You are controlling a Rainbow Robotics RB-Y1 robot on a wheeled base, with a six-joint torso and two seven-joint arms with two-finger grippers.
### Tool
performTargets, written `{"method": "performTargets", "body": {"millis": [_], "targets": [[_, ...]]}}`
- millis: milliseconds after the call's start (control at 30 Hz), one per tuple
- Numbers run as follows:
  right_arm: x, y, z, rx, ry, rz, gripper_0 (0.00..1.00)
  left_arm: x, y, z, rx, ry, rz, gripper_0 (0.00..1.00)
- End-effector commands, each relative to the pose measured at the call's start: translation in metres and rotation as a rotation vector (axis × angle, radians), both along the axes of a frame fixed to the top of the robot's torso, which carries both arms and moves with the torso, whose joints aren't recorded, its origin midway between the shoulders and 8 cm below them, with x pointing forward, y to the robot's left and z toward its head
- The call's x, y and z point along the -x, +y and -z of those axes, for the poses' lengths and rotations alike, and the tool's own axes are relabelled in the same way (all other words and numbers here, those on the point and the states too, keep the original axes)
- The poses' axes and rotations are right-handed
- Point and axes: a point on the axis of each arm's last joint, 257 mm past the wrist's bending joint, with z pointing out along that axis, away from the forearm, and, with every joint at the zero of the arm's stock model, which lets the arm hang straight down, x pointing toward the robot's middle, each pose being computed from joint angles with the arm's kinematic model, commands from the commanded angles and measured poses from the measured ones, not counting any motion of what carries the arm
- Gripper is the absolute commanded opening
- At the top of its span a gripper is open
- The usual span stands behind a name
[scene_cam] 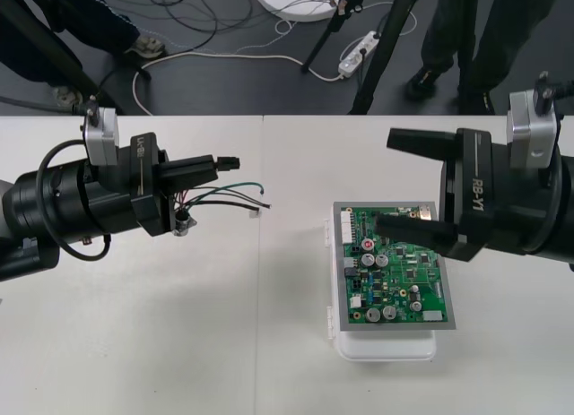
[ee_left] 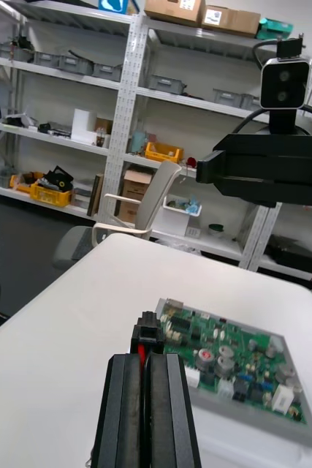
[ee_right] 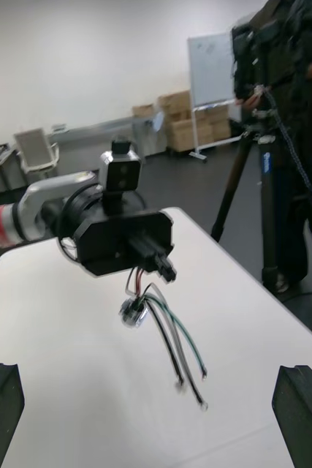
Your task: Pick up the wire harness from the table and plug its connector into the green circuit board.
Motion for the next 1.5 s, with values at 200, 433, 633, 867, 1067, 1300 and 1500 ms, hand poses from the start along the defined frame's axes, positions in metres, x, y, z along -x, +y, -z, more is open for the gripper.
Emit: {"method": "performTargets", "body": {"millis": [200,433,633,867,1067,1300,1500], "targets": [[-0.003,-0.064,0.043,0.238,-0.003,-0.046,1.0,0.012,0.026,0.03,-0.062,-0.072,0.071,0.0],[0.0,-0.106,0.084,0.406,0.031,-0.007,1.0,0.009,0.028,0.057,-0.08,-0.107,0.1,0.0],[0.002,-0.139,0.115,0.537,0.049,0.038,1.0,0.007,0.02,0.08,-0.095,-0.128,0.117,0.0],[0.002,-0.186,0.149,0.755,0.037,0.068,1.0,0.006,0.007,0.099,-0.1,-0.15,0.146,0.0],[0.009,-0.225,0.171,0.937,0.058,0.063,1.0,0.008,-0.007,0.112,-0.089,-0.175,0.181,0.0],[0.005,-0.253,0.184,1.078,0.048,0.085,1.0,0.009,-0.032,0.118,-0.057,-0.225,0.211,0.0],[-0.004,-0.271,0.189,1.201,-0.01,0.112,1.0,0.014,-0.046,0.122,-0.055,-0.256,0.236,0.0]]}}
